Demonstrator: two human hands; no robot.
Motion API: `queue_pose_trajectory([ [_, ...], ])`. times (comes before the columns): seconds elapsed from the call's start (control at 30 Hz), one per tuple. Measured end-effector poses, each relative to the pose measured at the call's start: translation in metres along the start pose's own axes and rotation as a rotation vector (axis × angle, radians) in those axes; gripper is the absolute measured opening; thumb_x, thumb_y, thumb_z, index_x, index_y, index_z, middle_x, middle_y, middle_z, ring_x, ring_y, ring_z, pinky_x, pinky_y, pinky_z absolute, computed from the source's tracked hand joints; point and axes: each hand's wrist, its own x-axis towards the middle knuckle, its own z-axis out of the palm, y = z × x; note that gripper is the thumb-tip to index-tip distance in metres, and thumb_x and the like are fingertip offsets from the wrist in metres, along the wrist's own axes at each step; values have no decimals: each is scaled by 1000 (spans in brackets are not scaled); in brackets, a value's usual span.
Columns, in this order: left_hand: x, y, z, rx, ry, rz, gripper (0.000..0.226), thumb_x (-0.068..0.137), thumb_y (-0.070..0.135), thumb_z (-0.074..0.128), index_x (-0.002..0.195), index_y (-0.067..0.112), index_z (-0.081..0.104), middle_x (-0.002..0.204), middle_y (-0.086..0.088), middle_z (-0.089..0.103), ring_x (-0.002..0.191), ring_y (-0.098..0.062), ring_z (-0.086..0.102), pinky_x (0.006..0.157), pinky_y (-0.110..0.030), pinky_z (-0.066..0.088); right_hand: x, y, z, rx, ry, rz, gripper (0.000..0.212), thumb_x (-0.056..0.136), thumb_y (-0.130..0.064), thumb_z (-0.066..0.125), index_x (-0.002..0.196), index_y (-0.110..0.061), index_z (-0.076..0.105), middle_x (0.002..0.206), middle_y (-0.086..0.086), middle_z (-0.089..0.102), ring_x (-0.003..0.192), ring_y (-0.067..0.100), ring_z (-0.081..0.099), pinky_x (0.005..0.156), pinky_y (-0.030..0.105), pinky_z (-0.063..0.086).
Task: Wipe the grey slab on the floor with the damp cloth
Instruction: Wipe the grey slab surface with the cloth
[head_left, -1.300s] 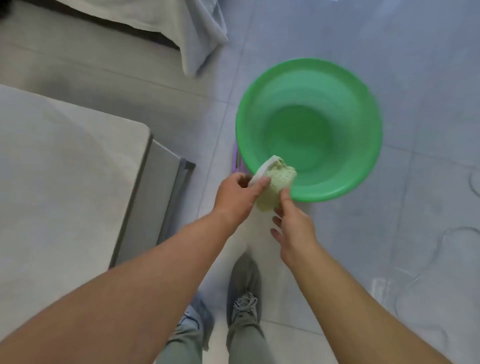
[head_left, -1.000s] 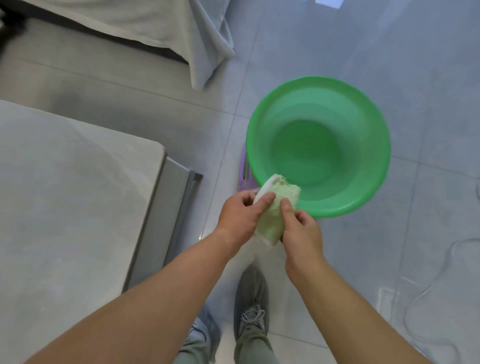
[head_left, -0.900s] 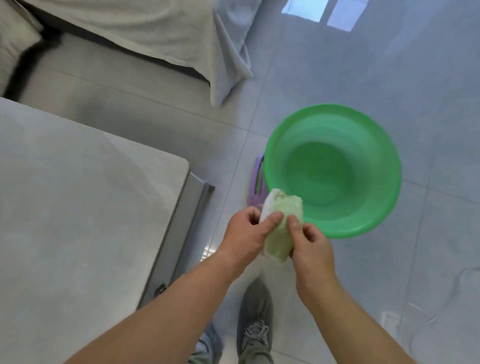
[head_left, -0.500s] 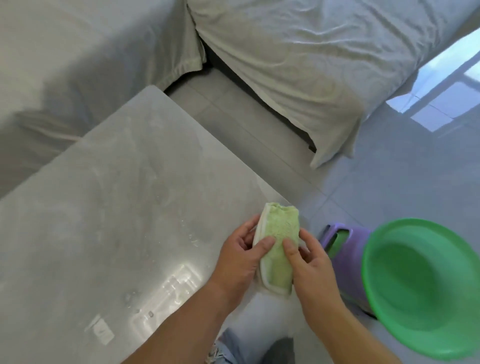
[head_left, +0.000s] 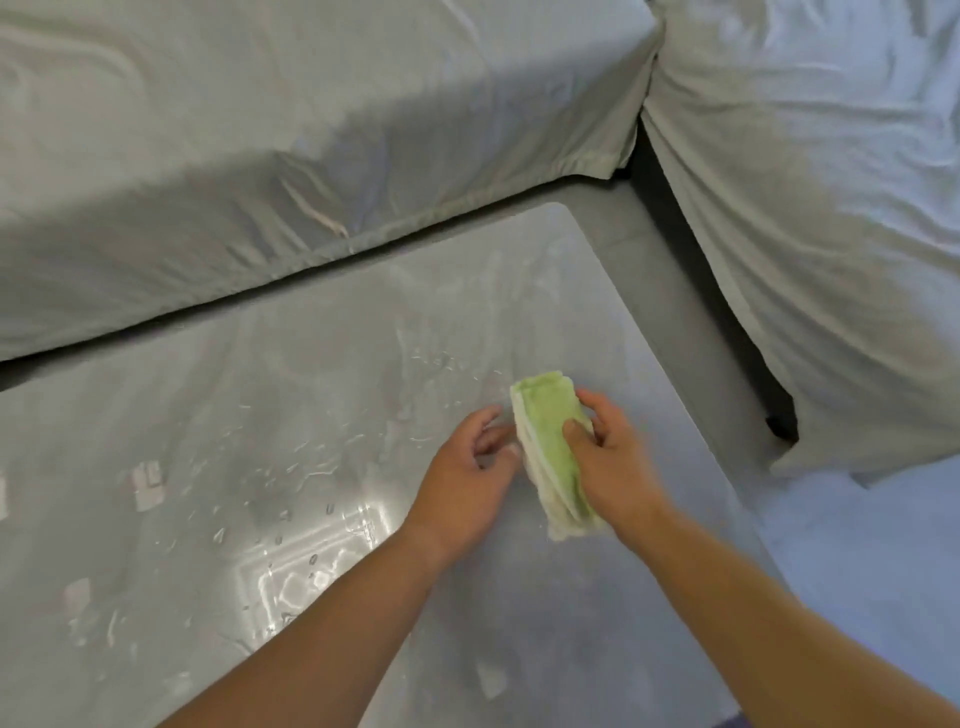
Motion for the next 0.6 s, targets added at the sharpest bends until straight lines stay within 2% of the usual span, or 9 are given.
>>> queue_pose_trajectory([
  [0.03, 13, -1, -8, 103, 39, 29, 44, 96, 23, 60, 136, 37, 50, 133, 12, 62, 126, 0, 53, 96, -8, 40, 16, -8, 0, -47, 14, -14, 30, 101, -14, 50, 117, -39, 56, 106, -9, 66, 100, 17, 65, 89, 36, 52],
  [0.1, 40, -2, -24, 360, 139, 90, 52, 95, 30, 59, 145, 32, 45, 147, 7, 50, 138, -10, 42, 112, -24, 33, 49, -27, -4, -118, 39, -39, 30, 103, -17, 47, 122, -38, 53, 108, -9, 61, 98, 15, 60, 85, 32, 46],
  [0.2, 78, -2, -42, 704, 265, 140, 59, 96, 41, 53, 152, 30, 35, 162, 3, 29, 152, -22, 17, 124, -38, 12, 103, -53, -7, -198, 46, -102, 33, 104, -20, 42, 132, -37, 49, 109, -11, 55, 99, 14, 55, 84, 30, 39],
  [0.33, 123, -4, -54, 897, 321, 96, 64, 99, 53, 39, 156, 33, 18, 168, 0, 5, 154, -24, -6, 123, -48, -7, 179, -71, -4, -358, 21, -221, 41, 104, -27, 43, 142, -40, 41, 128, -7, 53, 119, 19, 51, 93, 34, 39],
  [0.4, 138, -7, -52, 963, 319, 36, 66, 98, 60, 29, 156, 33, 14, 168, -1, -2, 154, -26, -11, 121, -53, -9, 205, -69, -7, -651, 34, -242, 54, 102, -32, 46, 152, -40, 27, 150, 4, 38, 137, 26, 35, 106, 42, 36],
  [0.47, 144, -13, -46, 1038, 308, 5, 70, 97, 64, 18, 158, 31, 11, 168, -4, -9, 153, -29, -15, 120, -56, -8, 213, -64, -8, -928, 90, -329, 60, 103, -39, 43, 156, -36, 15, 164, 8, 12, 150, 31, 12, 118, 49, 21],
  [0.5, 144, -17, -43, 1062, 316, 5, 71, 96, 65, 13, 158, 30, 9, 168, -5, -12, 153, -30, -17, 120, -57, -8, 212, -59, -5, -992, 55, -416, 61, 103, -42, 38, 157, -33, 12, 166, 7, 3, 152, 31, 4, 121, 49, 14],
  [0.6, 145, -29, -38, 1109, 362, 12, 74, 95, 66, 5, 160, 30, 3, 167, -6, -16, 152, -30, -22, 119, -60, -9, 206, -37, 13, -1140, -91, -566, 68, 103, -50, 26, 160, -22, 0, 168, 8, -7, 154, 30, -10, 124, 44, 0],
])
